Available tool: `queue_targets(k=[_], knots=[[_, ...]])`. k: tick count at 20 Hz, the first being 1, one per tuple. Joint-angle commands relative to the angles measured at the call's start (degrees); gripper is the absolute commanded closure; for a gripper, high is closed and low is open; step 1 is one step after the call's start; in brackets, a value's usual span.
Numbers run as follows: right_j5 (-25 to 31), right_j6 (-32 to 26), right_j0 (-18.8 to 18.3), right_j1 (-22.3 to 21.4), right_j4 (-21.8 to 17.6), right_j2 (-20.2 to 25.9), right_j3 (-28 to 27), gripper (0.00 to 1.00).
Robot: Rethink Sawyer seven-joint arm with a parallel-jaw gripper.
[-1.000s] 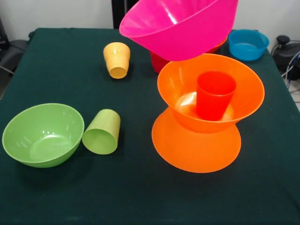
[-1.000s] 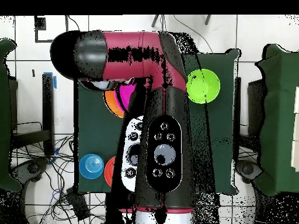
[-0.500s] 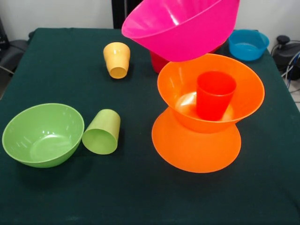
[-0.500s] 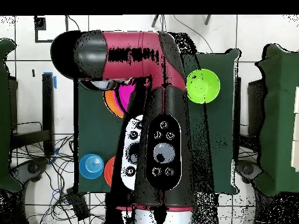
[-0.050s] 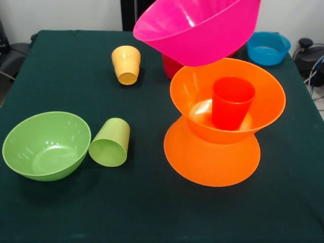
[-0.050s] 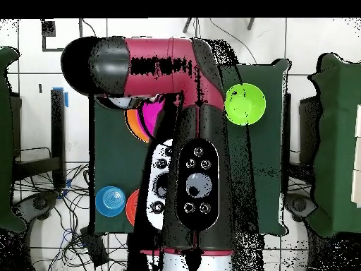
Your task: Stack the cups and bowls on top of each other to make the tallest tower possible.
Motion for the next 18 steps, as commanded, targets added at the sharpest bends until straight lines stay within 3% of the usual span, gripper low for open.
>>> queue_targets(k=[1, 18], knots=[[-2.4, 5.4, 1.4, 1.6, 0.0, 2.2, 1.9, 1.00], [-3.2, 5.6, 2.1, 3.2, -0.3, 1.6, 0.6, 1.00]])
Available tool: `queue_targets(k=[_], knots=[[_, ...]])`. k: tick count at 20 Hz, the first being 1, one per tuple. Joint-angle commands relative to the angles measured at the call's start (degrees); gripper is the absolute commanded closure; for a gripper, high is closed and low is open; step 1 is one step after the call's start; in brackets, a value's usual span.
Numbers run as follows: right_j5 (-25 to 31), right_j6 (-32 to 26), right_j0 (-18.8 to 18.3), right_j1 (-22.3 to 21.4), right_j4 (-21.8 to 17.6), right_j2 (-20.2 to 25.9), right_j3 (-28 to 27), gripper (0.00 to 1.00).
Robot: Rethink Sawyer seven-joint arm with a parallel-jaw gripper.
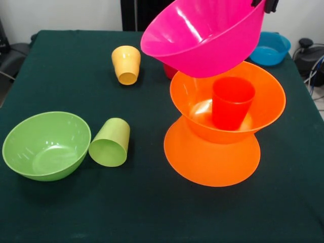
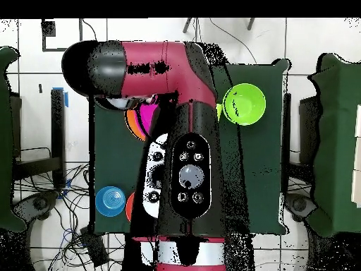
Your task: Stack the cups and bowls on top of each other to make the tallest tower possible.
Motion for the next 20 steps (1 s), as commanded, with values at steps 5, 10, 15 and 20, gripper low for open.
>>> queue_targets(k=[5, 10, 15, 20], knots=[[-3.7, 5.4, 1.2, 1.0, -0.4, 1.8, 1.4, 1.00], [-4.6, 5.6, 1.6, 1.2, -0.7, 1.6, 1.7, 1.00], [-5.4, 5.7, 1.8, 1.4, -0.7, 1.4, 1.6, 1.00], [-6.3, 5.7, 1.9, 1.6, -0.7, 1.4, 2.0, 1.00]])
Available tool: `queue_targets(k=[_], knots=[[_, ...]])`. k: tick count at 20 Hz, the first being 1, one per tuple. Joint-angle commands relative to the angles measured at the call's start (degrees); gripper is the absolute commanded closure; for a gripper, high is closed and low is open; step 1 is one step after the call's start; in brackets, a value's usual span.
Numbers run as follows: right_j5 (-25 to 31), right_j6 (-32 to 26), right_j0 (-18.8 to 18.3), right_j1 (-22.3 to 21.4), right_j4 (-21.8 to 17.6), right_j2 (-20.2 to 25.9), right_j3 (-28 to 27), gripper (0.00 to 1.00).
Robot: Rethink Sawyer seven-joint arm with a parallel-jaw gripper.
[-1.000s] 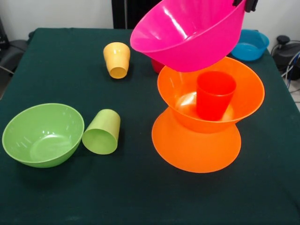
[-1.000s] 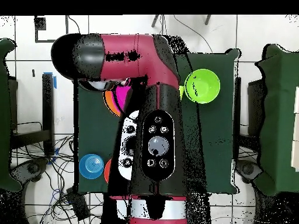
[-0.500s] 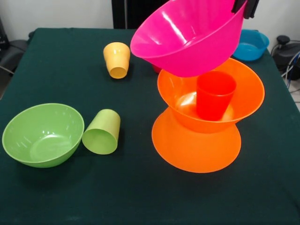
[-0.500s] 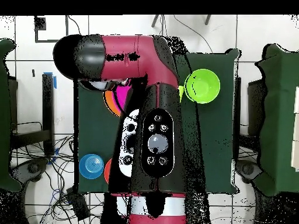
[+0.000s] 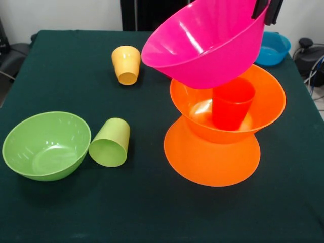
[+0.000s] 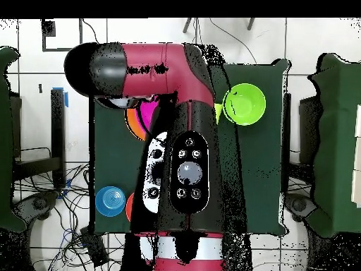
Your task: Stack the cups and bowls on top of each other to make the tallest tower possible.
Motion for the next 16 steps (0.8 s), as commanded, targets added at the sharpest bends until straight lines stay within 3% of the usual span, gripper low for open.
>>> queue_targets(k=[1, 16], knots=[[-3.2, 5.7, 1.7, 0.7, -0.6, 1.7, 2.1, 1.00], [-3.9, 5.4, 1.6, 0.6, 0.0, 1.8, 2.7, 1.00]])
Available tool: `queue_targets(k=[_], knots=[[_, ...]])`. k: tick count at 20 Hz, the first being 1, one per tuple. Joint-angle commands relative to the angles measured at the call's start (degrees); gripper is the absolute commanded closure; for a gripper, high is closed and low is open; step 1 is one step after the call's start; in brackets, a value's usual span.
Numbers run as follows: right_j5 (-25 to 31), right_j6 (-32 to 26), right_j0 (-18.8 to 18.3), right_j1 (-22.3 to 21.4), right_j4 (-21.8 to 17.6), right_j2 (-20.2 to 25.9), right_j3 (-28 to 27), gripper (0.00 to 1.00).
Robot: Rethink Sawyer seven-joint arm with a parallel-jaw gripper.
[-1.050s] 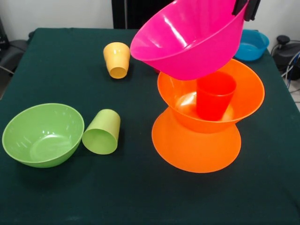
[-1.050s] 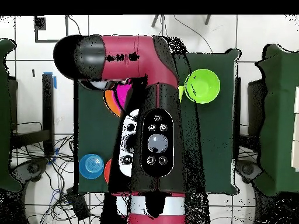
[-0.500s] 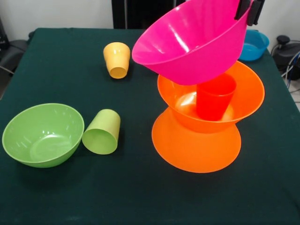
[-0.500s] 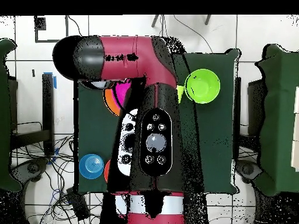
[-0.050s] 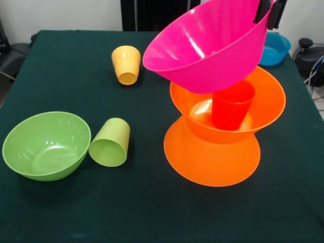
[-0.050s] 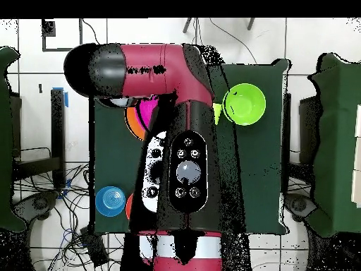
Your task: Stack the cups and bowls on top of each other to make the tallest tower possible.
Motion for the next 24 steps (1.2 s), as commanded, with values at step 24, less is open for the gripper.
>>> queue_targets(k=[24], knots=[[12.2, 0.6, 7.9, 5.0, -10.8, -7.3, -9.4, 1.00]])
